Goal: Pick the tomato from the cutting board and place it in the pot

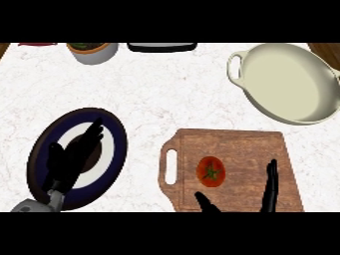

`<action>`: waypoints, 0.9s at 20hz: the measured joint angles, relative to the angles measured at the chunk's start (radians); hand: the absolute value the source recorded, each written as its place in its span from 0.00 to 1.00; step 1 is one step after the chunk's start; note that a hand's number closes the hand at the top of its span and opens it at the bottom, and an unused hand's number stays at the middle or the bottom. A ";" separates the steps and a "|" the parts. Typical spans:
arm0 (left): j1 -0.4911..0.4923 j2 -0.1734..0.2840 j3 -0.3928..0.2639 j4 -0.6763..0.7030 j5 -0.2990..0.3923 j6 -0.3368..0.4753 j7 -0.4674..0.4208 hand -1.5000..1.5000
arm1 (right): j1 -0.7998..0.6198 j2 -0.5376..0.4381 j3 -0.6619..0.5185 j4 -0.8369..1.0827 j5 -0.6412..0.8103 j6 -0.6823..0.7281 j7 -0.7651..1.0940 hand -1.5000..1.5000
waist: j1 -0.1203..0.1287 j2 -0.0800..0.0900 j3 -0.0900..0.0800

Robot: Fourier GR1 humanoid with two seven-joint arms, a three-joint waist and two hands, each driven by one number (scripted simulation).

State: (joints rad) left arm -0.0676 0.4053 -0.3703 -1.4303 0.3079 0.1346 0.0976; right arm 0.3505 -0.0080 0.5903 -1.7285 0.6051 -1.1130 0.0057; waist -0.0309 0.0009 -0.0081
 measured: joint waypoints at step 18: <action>-0.047 -0.066 0.044 0.085 -0.048 -0.079 -0.010 0.50 | -0.121 0.006 0.030 0.023 0.405 0.284 0.754 0.00 | 0.030 0.000 0.007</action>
State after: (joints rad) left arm -0.1149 0.3389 -0.3261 -1.3449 0.2600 0.0558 0.0880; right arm 0.2294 -0.0023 0.6201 -1.7052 1.0105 -0.8292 0.7596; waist -0.0011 0.0008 -0.0010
